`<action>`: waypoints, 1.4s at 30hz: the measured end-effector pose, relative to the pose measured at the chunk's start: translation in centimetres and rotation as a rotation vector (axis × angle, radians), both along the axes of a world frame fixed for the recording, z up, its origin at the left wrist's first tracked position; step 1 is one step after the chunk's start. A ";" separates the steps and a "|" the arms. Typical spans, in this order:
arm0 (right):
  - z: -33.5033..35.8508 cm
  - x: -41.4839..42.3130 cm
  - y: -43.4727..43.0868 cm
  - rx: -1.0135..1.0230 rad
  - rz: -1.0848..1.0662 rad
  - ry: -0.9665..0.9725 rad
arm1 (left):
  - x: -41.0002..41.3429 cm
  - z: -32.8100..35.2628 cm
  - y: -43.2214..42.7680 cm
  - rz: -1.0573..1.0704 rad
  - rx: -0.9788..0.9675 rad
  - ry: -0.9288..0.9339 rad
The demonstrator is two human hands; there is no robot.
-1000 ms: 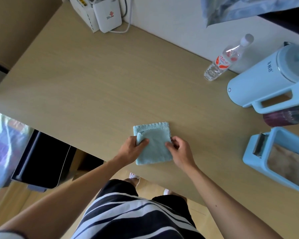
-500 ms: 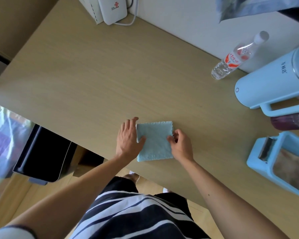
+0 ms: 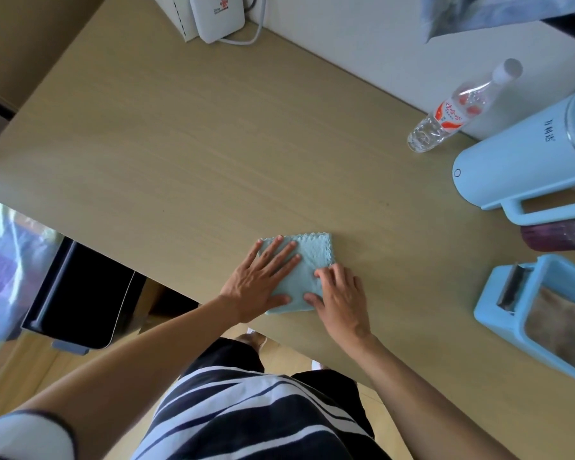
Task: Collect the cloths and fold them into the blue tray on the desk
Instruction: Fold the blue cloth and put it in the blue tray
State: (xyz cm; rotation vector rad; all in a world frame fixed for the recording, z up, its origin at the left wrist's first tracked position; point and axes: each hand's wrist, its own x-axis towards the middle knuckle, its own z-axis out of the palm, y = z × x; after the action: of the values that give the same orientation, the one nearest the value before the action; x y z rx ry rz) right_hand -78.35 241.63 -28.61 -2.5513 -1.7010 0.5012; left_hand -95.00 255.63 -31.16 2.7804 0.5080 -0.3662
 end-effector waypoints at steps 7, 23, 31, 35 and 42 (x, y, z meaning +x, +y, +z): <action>0.9 -1.3 0.0 0.030 -0.266 -0.013 | 2.4 2.0 0.5 0.157 -0.010 -0.050; 2.4 -4.1 -5.4 0.098 -0.704 0.228 | 7.9 3.6 1.9 0.491 -0.318 0.047; 4.3 -1.0 -5.6 0.406 -1.145 0.974 | 10.2 10.7 0.5 0.495 -0.919 -0.215; 7.3 2.8 -6.1 0.662 -1.209 1.325 | 11.7 14.4 -0.6 0.553 -1.293 -0.381; 14.0 10.7 -10.4 0.940 -0.937 1.141 | 17.3 18.8 -4.0 0.479 -1.369 -0.489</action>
State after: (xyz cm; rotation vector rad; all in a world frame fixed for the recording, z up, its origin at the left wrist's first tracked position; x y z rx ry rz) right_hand -67.69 231.18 -14.58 -1.4833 -0.1596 0.6299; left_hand -77.66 251.64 -12.39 1.2924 0.4896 0.0955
